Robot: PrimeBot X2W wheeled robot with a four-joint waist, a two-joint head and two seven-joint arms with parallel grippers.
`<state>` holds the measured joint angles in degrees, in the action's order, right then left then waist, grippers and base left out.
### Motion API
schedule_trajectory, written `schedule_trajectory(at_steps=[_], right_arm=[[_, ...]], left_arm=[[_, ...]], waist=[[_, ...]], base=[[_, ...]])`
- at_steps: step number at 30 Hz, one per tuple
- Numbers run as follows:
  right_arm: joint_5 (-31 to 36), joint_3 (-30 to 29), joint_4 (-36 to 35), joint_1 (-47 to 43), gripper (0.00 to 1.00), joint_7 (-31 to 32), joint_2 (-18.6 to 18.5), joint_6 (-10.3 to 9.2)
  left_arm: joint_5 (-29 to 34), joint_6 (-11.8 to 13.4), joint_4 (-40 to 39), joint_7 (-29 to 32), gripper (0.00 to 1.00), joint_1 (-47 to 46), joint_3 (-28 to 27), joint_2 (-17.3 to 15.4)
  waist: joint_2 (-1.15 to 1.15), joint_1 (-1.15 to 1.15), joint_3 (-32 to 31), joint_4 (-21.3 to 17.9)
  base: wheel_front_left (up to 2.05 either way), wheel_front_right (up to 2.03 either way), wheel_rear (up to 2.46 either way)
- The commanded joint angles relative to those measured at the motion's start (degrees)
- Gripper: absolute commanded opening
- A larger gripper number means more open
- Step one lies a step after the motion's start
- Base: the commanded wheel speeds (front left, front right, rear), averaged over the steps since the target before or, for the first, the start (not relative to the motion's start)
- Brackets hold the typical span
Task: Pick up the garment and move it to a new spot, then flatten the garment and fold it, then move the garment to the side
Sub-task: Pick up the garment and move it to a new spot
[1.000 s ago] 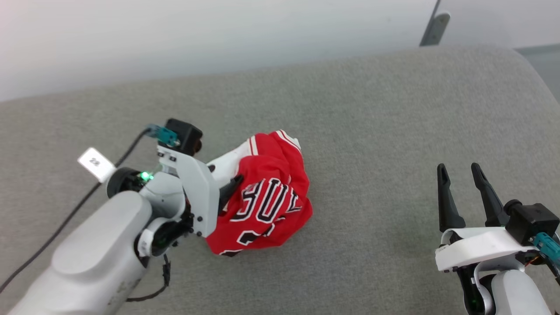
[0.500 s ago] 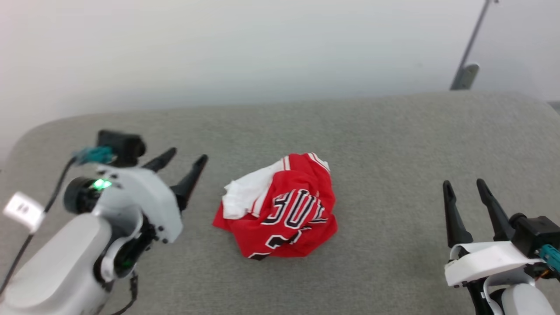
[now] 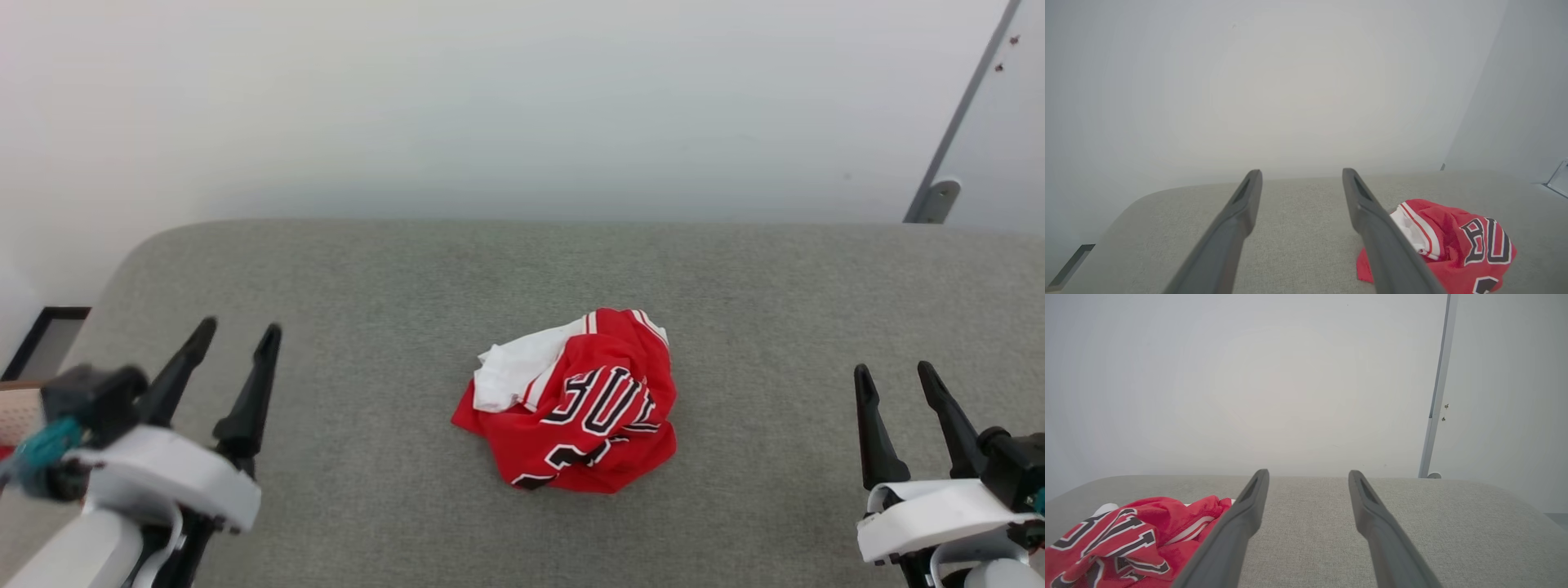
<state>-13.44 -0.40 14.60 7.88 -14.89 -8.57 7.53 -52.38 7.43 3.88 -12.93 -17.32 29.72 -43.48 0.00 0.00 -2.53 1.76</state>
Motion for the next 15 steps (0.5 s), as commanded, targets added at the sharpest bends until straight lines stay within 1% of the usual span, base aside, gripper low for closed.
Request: schedule_trajectory(at_steps=[1, 7, 11, 15], right_arm=[[0.15, -0.16, -0.17, -0.71, 1.0, -0.27, -0.28, -0.08], [0.29, -0.89, -1.17, -1.68, 1.0, -0.35, -0.67, -0.08], [0.93, -1.44, -2.19, -2.23, 1.0, -0.36, -0.75, -0.08], [1.22, -2.0, -2.88, -3.03, 1.0, -0.37, -0.5, -0.08]], left_arm=[[0.06, 0.26, -0.17, -0.7, 1.0, 1.45, -0.74, -0.02], [1.16, -0.75, -0.39, -2.2, 1.0, 6.87, -5.91, 0.96], [2.79, -1.96, -1.04, -2.15, 1.0, 10.54, -12.15, 3.75], [5.52, -4.05, -1.2, -2.17, 1.0, 14.19, -17.23, 6.37]], waist=[[0.0, 0.0, -0.36, 0.52], [0.0, 0.0, -0.46, 1.35], [0.0, 0.0, -0.41, 1.68], [0.0, 0.0, -0.36, 1.81]], base=[[0.0, 0.0, 0.0], [0.0, 0.0, 0.0], [0.0, 0.0, 0.0], [0.0, 0.0, 0.0]])
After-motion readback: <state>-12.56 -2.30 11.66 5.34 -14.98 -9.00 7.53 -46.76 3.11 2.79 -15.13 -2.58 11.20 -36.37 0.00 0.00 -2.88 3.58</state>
